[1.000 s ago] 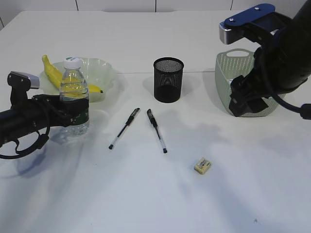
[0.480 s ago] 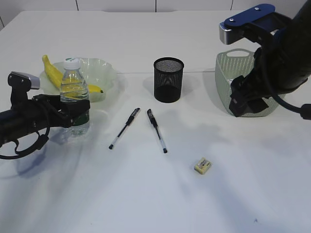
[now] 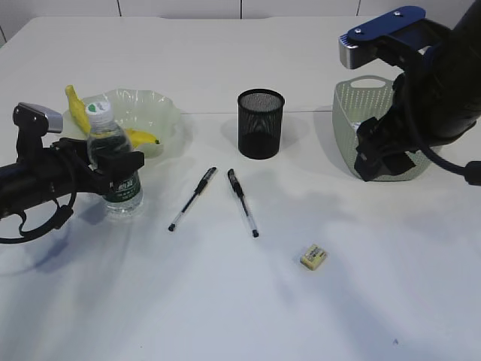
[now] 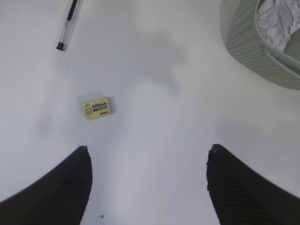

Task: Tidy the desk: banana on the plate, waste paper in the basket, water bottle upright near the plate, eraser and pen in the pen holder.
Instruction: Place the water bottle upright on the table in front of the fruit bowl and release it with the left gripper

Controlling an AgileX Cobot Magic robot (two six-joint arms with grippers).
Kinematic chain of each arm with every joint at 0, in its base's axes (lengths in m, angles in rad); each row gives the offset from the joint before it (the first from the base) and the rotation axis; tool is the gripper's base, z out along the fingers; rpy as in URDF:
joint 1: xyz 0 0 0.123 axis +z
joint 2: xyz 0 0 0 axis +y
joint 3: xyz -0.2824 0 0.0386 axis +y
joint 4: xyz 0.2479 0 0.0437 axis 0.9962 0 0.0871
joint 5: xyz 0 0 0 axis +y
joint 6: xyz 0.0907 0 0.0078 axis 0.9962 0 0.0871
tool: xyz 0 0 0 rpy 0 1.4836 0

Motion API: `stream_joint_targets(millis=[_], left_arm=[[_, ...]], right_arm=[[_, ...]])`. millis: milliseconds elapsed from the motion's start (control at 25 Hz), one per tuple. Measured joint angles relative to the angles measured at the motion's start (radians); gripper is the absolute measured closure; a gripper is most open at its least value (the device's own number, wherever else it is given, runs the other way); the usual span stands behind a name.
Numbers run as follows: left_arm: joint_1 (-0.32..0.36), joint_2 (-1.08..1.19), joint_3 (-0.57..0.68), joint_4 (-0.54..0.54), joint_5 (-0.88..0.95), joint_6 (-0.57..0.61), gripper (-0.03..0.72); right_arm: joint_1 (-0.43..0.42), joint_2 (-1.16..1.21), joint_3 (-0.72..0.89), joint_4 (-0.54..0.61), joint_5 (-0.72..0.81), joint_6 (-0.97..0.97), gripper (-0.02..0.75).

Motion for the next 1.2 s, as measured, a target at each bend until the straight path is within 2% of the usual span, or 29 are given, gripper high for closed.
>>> stream_joint_targets(millis=[320,1200], left_arm=[[0.000,-0.016,0.000,0.000,0.000,0.000,0.087],[0.000,-0.281,0.000,0.007,-0.002,-0.004,0.095]], right_arm=[[0.000,0.000,0.000,-0.002,0.000,0.000,0.169],[0.000,0.000,0.000,-0.015,0.000,0.000,0.169]])
